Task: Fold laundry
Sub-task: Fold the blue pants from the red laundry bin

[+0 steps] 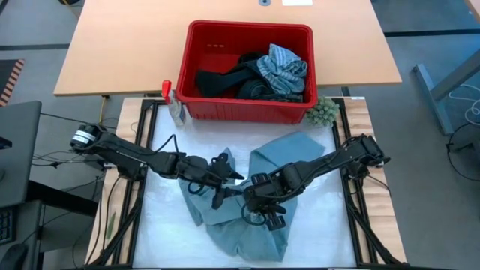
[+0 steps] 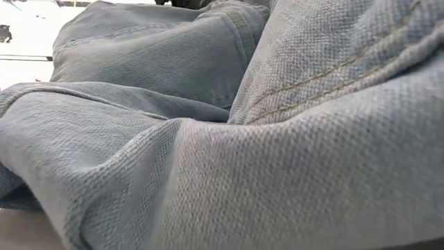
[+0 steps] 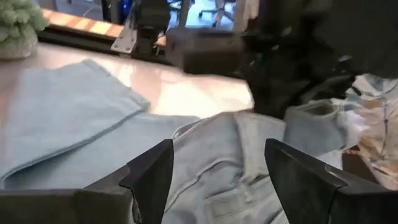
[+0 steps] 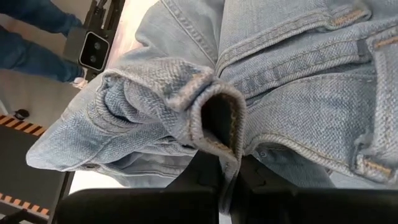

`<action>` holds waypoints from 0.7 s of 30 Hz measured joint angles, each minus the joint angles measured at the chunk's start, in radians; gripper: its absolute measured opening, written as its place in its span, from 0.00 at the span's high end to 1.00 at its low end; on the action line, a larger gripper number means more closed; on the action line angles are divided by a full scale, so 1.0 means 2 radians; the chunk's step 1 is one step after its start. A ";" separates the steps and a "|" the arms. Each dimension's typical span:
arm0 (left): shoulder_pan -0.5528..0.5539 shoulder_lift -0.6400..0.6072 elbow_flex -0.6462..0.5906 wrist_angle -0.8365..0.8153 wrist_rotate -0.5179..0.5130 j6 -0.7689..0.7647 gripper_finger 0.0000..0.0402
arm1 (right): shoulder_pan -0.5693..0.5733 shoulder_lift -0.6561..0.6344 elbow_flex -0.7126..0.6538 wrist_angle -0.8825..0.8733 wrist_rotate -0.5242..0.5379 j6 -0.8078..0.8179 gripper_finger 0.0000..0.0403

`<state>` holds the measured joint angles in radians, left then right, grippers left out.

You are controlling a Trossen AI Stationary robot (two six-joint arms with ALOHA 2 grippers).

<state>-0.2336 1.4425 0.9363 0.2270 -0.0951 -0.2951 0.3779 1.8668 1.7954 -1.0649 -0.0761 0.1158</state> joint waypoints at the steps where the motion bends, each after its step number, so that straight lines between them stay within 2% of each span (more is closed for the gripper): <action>1: 0.001 0.000 0.000 0.002 0.002 -0.001 0.40 | 0.000 0.000 0.000 0.000 0.000 0.000 0.93; 5: 0.009 0.008 0.000 -0.012 0.034 -0.020 0.40 | -0.002 0.000 0.000 0.002 0.001 -0.008 0.93; 10: 0.016 0.039 -0.001 0.001 0.045 -0.041 0.40 | -0.004 0.000 0.000 0.004 0.001 -0.008 0.93; 14: 0.019 0.055 -0.001 0.025 0.093 -0.064 0.43 | -0.003 0.000 0.000 0.005 0.001 -0.007 0.93; 17: 0.015 0.055 -0.001 0.041 0.105 -0.066 0.57 | -0.004 0.000 0.000 0.005 0.001 -0.003 0.93; 21: 0.015 0.052 -0.001 0.040 0.106 -0.078 0.90 | -0.004 0.000 0.000 0.003 0.001 0.012 0.93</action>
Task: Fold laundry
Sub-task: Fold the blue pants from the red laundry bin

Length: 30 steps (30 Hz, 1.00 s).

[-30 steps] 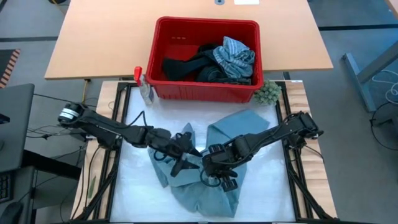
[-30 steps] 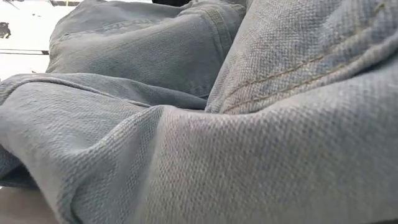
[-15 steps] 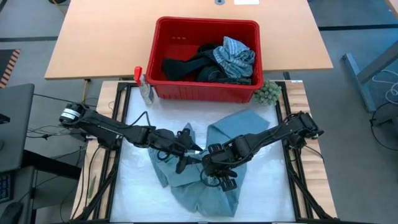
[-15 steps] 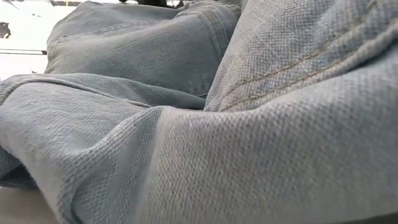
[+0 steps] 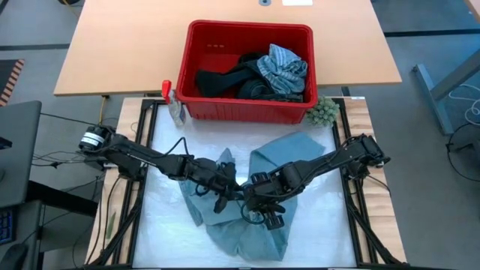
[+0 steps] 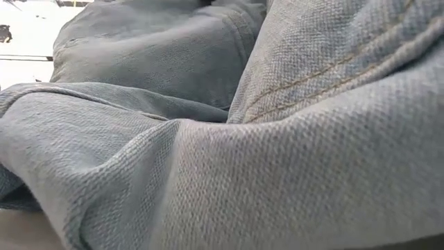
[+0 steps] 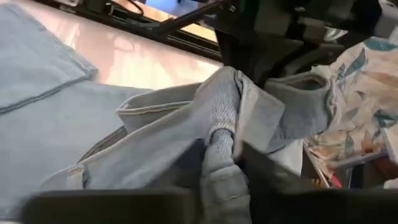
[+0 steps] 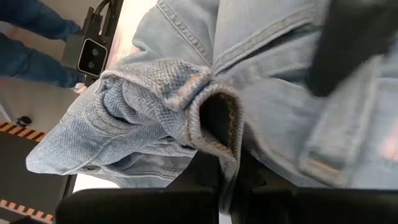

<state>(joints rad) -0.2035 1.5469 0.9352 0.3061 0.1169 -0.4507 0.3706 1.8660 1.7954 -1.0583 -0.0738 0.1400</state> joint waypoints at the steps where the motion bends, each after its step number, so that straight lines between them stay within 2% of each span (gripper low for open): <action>1: 0.000 0.000 0.000 0.001 0.000 -0.005 0.95 | 0.000 0.000 0.000 -0.003 0.000 0.006 0.93; 4: -0.003 -0.011 0.000 -0.002 -0.010 -0.007 0.97 | 0.000 0.000 0.000 -0.008 0.000 0.030 0.92; 6: -0.011 -0.027 0.000 -0.014 -0.040 -0.007 0.98 | 0.000 -0.001 0.000 -0.007 0.003 0.052 0.91; 9: -0.034 -0.057 0.000 -0.036 -0.132 0.005 0.99 | 0.000 -0.007 0.000 -0.003 0.029 0.074 0.91; 14: -0.098 -0.078 0.000 -0.047 -0.325 0.027 0.99 | -0.005 -0.025 0.000 0.054 0.062 0.114 0.92; 18: -0.135 -0.071 0.000 -0.032 -0.423 0.038 0.99 | -0.015 -0.029 0.000 0.086 0.081 0.143 0.92; 22: -0.160 -0.070 0.000 -0.019 -0.468 0.053 0.99 | -0.027 -0.030 0.000 0.067 0.107 0.175 0.92; 30: -0.168 -0.062 0.000 -0.020 -0.471 0.038 0.97 | -0.050 -0.030 0.000 0.066 0.138 0.217 0.92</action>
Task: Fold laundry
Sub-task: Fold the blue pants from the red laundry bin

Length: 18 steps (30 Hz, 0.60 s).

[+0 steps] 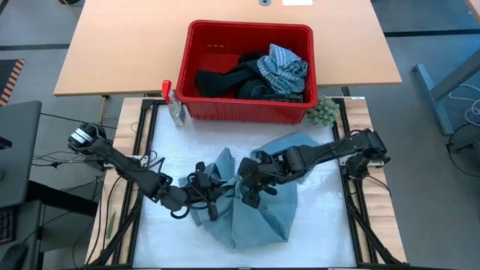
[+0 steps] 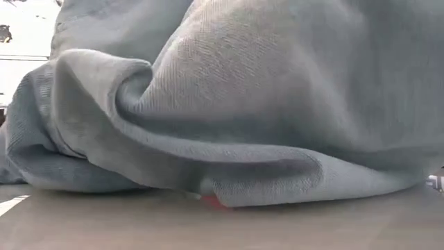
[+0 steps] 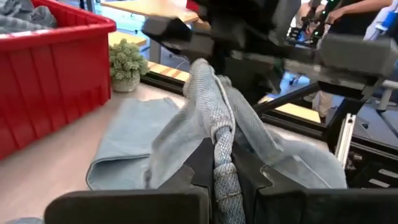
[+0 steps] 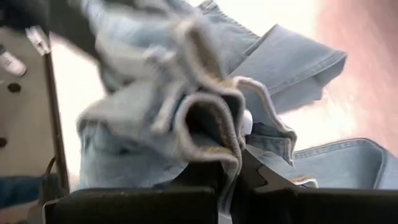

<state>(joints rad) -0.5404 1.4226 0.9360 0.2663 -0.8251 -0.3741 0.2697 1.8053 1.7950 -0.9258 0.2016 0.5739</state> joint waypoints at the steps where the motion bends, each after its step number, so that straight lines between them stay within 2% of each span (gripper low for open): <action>1: 0.001 0.002 0.000 0.000 0.000 -0.007 0.96 | -0.003 0.000 0.000 0.002 0.001 0.000 0.92; 5: 0.010 0.009 0.000 0.012 0.039 -0.046 0.94 | -0.006 0.000 0.000 0.008 0.003 0.000 0.92; 8: 0.016 0.009 0.000 0.023 0.068 -0.042 0.92 | -0.005 0.000 0.000 0.007 0.002 0.000 0.92; 11: 0.017 0.009 0.000 0.031 0.071 -0.031 0.89 | -0.005 0.000 0.000 0.008 0.003 0.001 0.92; 18: 0.029 0.009 0.000 0.033 0.083 -0.074 0.70 | -0.005 0.000 0.000 0.005 0.021 0.030 0.92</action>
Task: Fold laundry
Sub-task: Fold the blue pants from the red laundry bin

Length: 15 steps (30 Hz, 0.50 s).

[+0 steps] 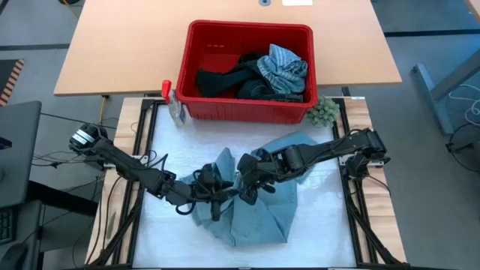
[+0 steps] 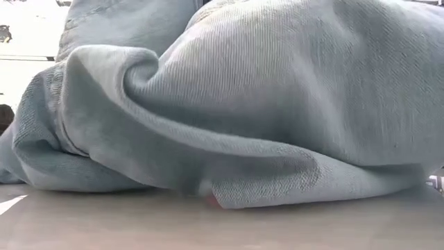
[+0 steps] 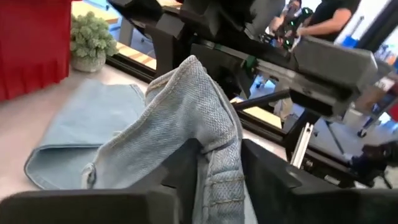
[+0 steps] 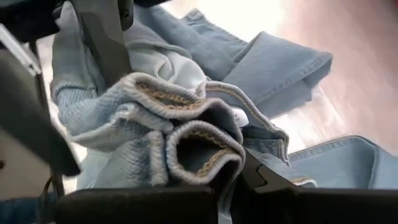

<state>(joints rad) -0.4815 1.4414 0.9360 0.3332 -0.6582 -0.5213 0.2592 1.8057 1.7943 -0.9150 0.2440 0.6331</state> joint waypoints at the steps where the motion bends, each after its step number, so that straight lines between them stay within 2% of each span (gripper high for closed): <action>1: 0.003 0.000 0.000 0.000 0.000 -0.010 0.67 | 0.000 0.000 0.000 0.000 0.004 0.004 0.92; 5: 0.017 0.000 0.000 -0.003 0.007 -0.057 0.54 | 0.000 0.000 0.000 -0.001 0.019 0.020 0.92; 8: 0.027 0.000 0.000 -0.004 0.017 -0.063 0.47 | -0.001 0.000 0.000 -0.001 0.027 0.026 0.92; 11: 0.032 0.000 0.000 -0.004 0.014 -0.057 0.42 | -0.005 0.000 0.000 -0.002 0.028 0.026 0.92; 15: 0.050 0.000 0.000 -0.015 -0.002 -0.060 0.41 | -0.010 0.000 0.000 -0.007 0.029 0.036 0.92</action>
<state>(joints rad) -0.3806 1.4409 0.9367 0.3042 -0.6625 -0.6416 0.2385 1.8065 1.7943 -0.9284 0.3022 0.7047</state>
